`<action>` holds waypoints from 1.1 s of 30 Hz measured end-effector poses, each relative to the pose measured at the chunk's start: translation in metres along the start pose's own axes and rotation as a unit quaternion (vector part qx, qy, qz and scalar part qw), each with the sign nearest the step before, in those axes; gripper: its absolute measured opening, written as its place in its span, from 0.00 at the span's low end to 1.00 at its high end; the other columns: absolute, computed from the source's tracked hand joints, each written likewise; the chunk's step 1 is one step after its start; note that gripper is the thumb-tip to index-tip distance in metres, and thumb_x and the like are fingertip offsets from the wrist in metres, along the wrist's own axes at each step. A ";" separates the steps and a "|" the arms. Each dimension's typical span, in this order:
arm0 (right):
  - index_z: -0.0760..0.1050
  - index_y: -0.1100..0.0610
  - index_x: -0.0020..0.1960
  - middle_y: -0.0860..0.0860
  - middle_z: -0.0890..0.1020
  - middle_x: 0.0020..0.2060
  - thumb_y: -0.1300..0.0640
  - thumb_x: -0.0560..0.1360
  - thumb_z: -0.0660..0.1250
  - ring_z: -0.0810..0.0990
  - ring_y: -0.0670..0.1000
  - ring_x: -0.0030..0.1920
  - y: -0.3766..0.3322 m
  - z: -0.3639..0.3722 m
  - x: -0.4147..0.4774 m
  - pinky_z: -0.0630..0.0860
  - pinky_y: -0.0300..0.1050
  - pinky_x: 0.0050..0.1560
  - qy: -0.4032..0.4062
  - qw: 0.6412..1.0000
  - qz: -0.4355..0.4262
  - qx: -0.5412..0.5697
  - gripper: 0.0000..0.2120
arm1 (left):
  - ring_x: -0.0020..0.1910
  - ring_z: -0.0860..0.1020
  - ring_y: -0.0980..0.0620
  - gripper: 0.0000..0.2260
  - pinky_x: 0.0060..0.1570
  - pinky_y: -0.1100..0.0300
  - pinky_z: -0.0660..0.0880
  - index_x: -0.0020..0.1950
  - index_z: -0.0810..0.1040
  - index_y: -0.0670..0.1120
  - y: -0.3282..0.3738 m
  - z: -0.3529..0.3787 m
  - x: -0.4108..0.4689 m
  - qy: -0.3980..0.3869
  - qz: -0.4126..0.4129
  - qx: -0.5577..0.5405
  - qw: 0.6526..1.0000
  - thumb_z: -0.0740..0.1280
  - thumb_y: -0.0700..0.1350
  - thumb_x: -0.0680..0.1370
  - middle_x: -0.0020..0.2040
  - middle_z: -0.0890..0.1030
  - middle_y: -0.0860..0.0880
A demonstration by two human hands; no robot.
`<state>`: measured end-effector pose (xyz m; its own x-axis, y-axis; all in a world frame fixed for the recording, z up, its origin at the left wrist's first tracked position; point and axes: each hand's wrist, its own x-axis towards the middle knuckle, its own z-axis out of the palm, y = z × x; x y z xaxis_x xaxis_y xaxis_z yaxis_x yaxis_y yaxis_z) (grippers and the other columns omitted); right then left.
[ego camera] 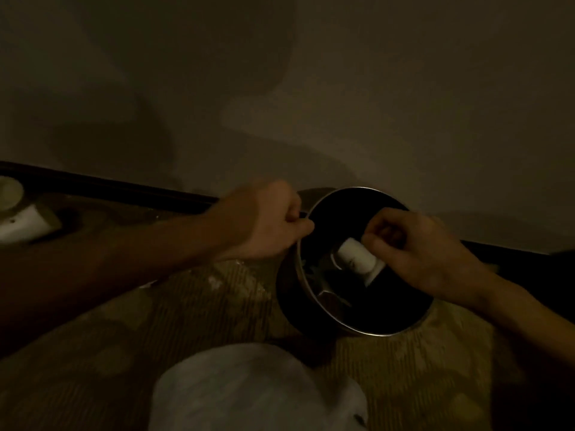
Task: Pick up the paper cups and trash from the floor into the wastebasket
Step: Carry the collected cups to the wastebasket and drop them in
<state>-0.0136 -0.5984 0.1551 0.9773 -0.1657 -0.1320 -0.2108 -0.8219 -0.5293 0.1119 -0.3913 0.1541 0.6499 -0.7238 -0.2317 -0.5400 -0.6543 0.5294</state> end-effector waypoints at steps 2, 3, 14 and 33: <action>0.73 0.44 0.41 0.37 0.79 0.35 0.44 0.73 0.64 0.78 0.37 0.38 -0.027 0.021 0.012 0.72 0.31 0.35 -0.002 0.998 -0.059 0.002 0.06 | 0.27 0.67 0.57 0.19 0.28 0.61 0.66 0.31 0.65 0.52 -0.026 -0.023 -0.028 0.079 0.052 0.151 0.984 0.63 0.59 0.77 0.29 0.69 0.55; 0.73 0.44 0.42 0.40 0.78 0.33 0.44 0.74 0.64 0.78 0.38 0.38 -0.040 0.035 0.018 0.71 0.32 0.34 -0.009 0.996 -0.084 0.005 0.06 | 0.27 0.68 0.57 0.18 0.28 0.61 0.66 0.30 0.63 0.54 -0.041 -0.031 -0.042 0.090 0.052 0.178 0.979 0.62 0.60 0.76 0.28 0.69 0.55; 0.76 0.50 0.55 0.45 0.80 0.45 0.51 0.77 0.68 0.80 0.48 0.48 -0.138 0.213 0.108 0.76 0.44 0.47 -0.201 0.963 -0.178 -0.001 0.08 | 0.34 0.77 0.63 0.09 0.31 0.65 0.71 0.39 0.72 0.60 -0.241 0.018 -0.138 0.085 -0.212 0.010 0.974 0.69 0.56 0.76 0.36 0.78 0.59; 0.71 0.62 0.70 0.61 0.77 0.63 0.64 0.80 0.63 0.76 0.50 0.46 -0.138 0.397 0.188 0.73 0.37 0.42 -0.329 0.926 0.107 0.152 0.19 | 0.55 0.81 0.50 0.13 0.52 0.61 0.77 0.63 0.79 0.43 -0.362 0.154 -0.086 0.209 -0.300 -0.328 0.871 0.62 0.48 0.83 0.57 0.81 0.48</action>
<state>0.1913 -0.3002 -0.1295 0.7096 0.1421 -0.6902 -0.4928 -0.6001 -0.6301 0.1690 -0.1258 -0.1428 0.9219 -0.0611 -0.3826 0.2972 -0.5219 0.7995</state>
